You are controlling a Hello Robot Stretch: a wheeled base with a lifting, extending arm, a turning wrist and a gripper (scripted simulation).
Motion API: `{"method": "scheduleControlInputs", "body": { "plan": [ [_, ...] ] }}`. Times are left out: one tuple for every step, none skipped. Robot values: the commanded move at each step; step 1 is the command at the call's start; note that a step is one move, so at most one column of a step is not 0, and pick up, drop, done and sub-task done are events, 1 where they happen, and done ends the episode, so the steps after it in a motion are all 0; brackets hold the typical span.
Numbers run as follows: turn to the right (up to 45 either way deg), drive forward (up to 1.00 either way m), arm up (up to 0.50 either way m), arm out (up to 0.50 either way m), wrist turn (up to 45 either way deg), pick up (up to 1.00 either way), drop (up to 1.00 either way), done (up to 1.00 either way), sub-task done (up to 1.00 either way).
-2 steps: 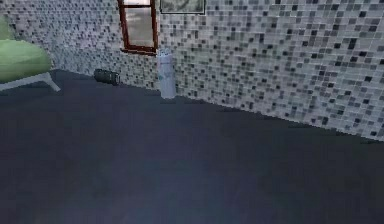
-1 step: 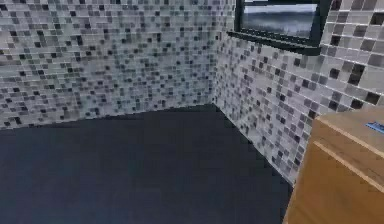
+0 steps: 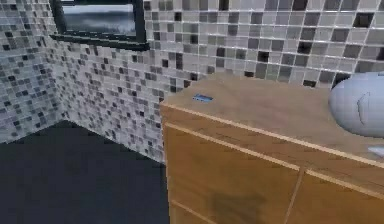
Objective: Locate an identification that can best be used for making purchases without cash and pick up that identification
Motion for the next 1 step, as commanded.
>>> {"method": "scheduleControlInputs", "body": {
  "plan": [
    [0.0,0.4,0.0,0.0,0.0,0.0,0.0,0.0,0.0]
  ]
}}
